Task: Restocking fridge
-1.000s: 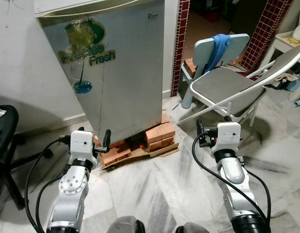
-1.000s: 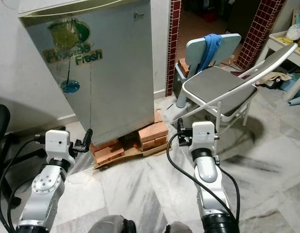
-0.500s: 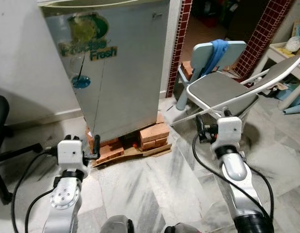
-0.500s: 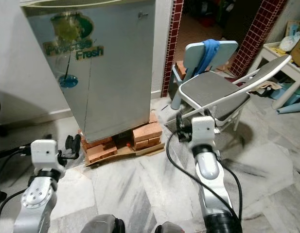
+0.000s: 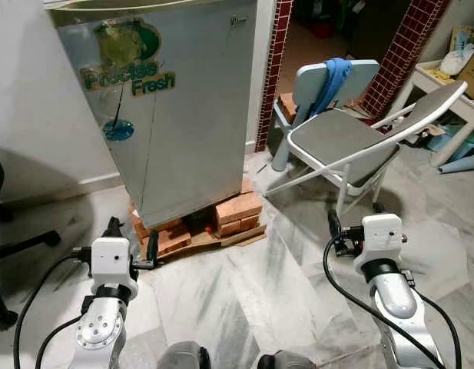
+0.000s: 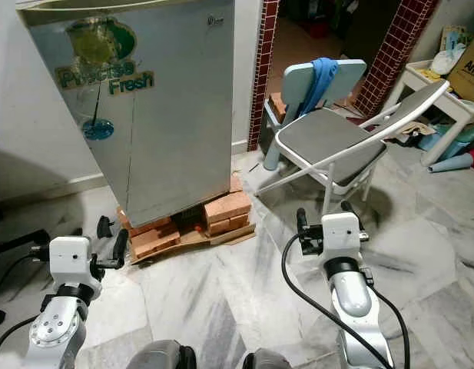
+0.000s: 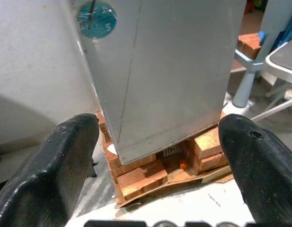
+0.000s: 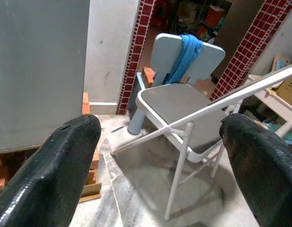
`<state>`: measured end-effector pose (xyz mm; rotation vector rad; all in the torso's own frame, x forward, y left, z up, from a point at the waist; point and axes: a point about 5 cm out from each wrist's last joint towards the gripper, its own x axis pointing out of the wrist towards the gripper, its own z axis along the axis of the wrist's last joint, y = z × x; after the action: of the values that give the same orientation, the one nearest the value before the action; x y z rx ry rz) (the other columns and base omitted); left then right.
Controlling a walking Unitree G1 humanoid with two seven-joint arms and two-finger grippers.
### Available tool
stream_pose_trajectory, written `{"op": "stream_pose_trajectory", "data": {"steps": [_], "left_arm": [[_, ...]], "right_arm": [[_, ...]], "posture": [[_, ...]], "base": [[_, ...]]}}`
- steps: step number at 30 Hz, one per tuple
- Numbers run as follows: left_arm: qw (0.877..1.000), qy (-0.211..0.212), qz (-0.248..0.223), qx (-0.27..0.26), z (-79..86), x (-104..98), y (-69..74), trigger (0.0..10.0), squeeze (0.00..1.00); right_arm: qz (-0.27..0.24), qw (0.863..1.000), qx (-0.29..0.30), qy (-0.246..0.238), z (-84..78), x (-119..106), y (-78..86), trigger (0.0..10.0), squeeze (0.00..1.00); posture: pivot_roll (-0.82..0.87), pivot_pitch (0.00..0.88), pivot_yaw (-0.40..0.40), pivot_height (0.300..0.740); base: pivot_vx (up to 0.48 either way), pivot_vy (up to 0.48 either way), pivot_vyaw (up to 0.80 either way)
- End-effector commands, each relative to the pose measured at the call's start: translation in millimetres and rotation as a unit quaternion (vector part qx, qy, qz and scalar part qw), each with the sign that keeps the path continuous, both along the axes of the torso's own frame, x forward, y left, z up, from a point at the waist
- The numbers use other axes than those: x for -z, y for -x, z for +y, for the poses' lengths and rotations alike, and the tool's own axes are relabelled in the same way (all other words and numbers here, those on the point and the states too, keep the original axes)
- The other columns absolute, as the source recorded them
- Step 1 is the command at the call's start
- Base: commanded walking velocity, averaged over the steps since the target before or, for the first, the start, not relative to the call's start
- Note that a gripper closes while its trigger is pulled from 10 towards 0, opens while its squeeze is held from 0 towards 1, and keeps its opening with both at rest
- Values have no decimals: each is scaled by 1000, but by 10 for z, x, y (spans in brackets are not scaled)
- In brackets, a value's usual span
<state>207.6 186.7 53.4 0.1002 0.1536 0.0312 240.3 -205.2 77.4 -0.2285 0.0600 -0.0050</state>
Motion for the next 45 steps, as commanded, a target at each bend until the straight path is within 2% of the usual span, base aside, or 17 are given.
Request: {"op": "stream_pose_trajectory", "data": {"steps": [1, 9, 15, 20, 23, 35, 38, 39, 45], "left_arm": [[1000, -2, -4, 5, 2, -51, -7, 10000, 0], [1000, -5, 0, 3, 32, -61, 13, 10000, 0], [1000, 0, 10, 4, 68, -41, 68, 10000, 0], [1000, 9, 9, 16, 30, -69, 29, 10000, 0], [1000, 11, 7, 11, 61, -81, 21, 10000, 0], [1000, 3, 3, 8, 51, -100, -33, 10000, 0], [1000, -9, -2, 7, 92, -128, -39, 10000, 0], [1000, -13, -5, -4, 163, -149, -38, 10000, 0], [1000, -18, 2, -12, 209, -118, -22, 10000, 0]], "right_arm": [[-2, 1000, -2, -1, 6, -36, -43, 10000, 0], [-3, 1000, -8, -14, 92, -34, -95, 10000, 0], [-10, 1000, -1, -17, 81, -76, -122, 10000, 0], [-10, 1000, 0, -22, 108, -78, -149, 10000, 0], [-11, 1000, 0, -23, 112, -83, -163, 10000, 0], [-16, 1000, -1, -25, 141, -105, -231, 10000, 0], [-17, 999, -2, -33, 148, -109, -237, 10000, 0], [-17, 999, -3, -33, 155, -109, -241, 10000, 0], [-17, 999, -10, -33, 207, -112, -278, 10000, 0]], "posture": [[109, 92, 9, 740], [113, 101, 11, 740], [111, 104, 12, 740], [112, 105, 10, 740], [114, 102, 9, 740], [119, 91, -1, 740], [129, 87, -9, 740], [132, 88, -12, 740], [136, 91, -15, 740]], "base": [[0, 480, -631], [0, 480, -316], [0, 480, 0], [0, 480, 0], [0, 480, -400], [0, 480, -573], [0, 480, -188], [0, 480, 0], [0, 480, 0]]}}
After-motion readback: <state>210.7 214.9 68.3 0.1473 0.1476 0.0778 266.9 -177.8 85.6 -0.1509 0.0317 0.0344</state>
